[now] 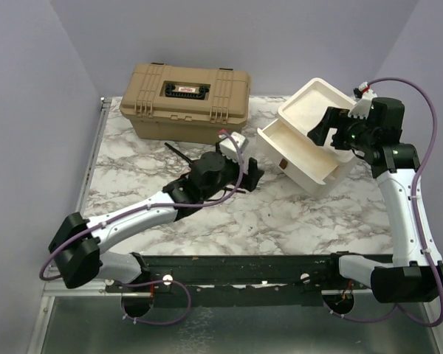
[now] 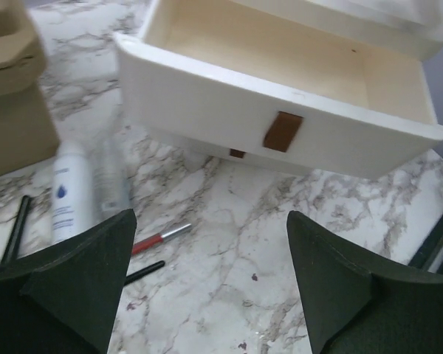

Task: Organize the makeup
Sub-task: Pick up the makeup brush from the center of the board.

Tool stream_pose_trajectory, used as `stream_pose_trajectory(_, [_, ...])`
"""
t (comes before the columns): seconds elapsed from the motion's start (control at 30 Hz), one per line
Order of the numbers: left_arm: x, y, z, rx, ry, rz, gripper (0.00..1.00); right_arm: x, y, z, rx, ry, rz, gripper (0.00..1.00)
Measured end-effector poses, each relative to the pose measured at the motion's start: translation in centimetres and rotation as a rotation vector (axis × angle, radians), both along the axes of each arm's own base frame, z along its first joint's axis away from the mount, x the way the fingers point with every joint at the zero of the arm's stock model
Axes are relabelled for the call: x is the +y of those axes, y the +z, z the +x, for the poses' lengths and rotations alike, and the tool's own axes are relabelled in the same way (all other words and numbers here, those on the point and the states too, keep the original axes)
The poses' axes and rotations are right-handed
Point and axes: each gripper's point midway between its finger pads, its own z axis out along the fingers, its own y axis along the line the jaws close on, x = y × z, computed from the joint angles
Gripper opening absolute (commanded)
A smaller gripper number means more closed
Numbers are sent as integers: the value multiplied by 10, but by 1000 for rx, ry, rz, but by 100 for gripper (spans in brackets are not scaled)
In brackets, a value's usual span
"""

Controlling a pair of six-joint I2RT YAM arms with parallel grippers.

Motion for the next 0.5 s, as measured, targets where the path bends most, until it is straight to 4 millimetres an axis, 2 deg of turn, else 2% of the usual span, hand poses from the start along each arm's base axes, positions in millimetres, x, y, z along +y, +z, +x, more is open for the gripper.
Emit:
stream_pose_trajectory(0.1, [33, 3, 6, 1, 109, -11, 90, -4, 1, 0, -7, -10, -20, 94])
stream_pose_trajectory(0.17, [61, -2, 14, 17, 205, -7, 94, -5, 5, 0, -16, -15, -24, 94])
stream_pose_trajectory(0.23, [86, -12, 19, 39, 289, 1, 96, -5, 11, -1, -33, -16, -22, 94])
stream_pose_trajectory(0.4, [168, -50, 31, 156, 568, 8, 99, 0, 24, -8, -60, -9, 10, 94])
stream_pose_trajectory(0.5, [199, -72, 36, 231, 690, 11, 99, 3, 29, -13, -70, -7, 32, 94])
